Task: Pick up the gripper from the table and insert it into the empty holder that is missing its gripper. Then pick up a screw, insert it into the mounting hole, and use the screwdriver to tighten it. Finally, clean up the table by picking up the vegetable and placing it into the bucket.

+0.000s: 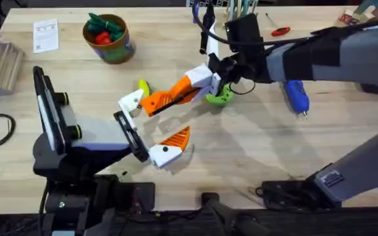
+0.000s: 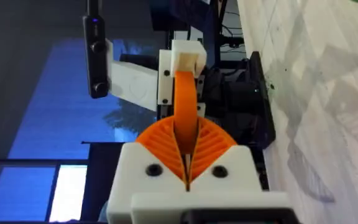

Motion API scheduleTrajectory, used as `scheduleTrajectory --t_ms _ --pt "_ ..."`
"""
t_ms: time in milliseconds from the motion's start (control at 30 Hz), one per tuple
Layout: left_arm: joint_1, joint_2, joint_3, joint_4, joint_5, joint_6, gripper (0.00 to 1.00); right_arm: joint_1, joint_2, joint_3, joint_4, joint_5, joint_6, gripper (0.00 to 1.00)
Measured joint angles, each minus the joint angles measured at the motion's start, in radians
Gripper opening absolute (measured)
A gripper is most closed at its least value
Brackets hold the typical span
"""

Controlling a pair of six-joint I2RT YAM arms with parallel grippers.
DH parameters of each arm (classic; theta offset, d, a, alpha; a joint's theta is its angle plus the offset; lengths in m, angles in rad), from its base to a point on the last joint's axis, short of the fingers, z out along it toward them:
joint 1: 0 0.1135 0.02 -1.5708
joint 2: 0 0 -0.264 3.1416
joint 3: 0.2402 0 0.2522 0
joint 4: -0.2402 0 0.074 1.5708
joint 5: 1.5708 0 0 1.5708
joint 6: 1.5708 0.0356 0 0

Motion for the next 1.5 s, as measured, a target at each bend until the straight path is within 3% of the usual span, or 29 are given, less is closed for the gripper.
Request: scheduleTrajectory --t_ms 1500 --pt "0.002 0.000 0.000 0.000 -0.006 0.000 0.986 0.039 0.012 0.045 -0.005 0.039 0.067 0.009"
